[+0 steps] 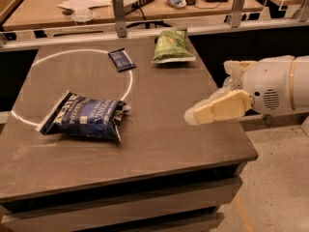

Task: Move rxbar blueberry near blue chip bag

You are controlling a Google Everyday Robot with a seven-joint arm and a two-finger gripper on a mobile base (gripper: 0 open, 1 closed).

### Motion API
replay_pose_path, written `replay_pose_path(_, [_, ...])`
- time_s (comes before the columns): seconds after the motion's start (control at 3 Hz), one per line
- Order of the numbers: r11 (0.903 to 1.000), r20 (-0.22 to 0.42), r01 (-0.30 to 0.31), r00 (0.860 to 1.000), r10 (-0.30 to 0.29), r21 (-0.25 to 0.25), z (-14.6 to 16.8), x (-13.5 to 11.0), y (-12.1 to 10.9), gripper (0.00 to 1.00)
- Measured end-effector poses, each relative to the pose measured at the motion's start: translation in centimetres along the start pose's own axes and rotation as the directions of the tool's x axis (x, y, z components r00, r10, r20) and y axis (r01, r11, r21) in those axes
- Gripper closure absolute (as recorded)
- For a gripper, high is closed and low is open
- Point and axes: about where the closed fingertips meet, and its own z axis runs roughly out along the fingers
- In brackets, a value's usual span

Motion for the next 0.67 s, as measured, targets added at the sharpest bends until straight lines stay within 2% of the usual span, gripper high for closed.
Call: replay_pose_path(0.67, [0.9997,0.025,-0.016,1.0,0.016,0.018,1.0,0.1,-0.3,0.0])
